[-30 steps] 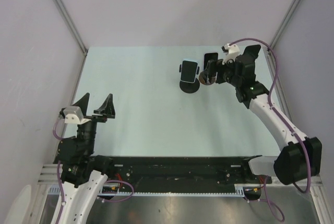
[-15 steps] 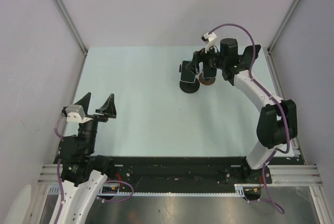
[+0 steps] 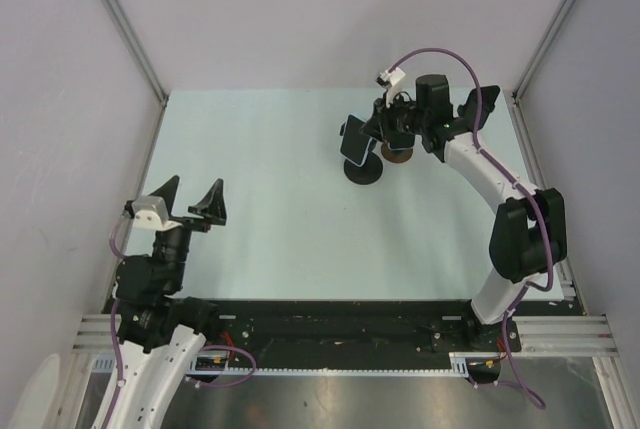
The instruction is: Remove the phone from the phone stand
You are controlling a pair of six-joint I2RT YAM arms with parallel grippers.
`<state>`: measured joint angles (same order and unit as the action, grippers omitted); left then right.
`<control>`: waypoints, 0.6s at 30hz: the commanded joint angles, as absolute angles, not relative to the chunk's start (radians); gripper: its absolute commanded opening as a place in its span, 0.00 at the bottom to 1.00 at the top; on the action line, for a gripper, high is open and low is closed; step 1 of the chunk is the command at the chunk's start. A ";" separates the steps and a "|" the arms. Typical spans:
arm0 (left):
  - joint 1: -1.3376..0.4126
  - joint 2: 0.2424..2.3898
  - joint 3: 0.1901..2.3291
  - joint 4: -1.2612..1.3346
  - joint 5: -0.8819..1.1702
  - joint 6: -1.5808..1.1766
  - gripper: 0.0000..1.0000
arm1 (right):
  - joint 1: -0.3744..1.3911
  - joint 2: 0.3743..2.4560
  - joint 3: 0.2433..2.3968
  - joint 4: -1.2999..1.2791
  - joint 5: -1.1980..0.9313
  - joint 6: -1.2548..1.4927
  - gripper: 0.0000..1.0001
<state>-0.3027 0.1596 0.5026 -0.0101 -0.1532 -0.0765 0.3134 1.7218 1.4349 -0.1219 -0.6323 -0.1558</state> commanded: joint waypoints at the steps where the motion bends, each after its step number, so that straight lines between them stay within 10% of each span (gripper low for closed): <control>1: -0.308 0.181 0.495 0.008 -0.132 -0.057 1.00 | 0.379 1.589 1.471 -0.209 -0.631 -0.155 0.00; 18: -0.310 0.405 0.557 -0.026 0.119 -0.348 1.00 | 0.730 1.197 1.080 -0.138 0.098 0.138 0.00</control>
<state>-0.3035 0.3298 0.5098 -0.0238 -0.0410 -0.1902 0.6685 1.2861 1.1191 -0.2863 -0.1001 0.0589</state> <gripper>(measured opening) 0.996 0.198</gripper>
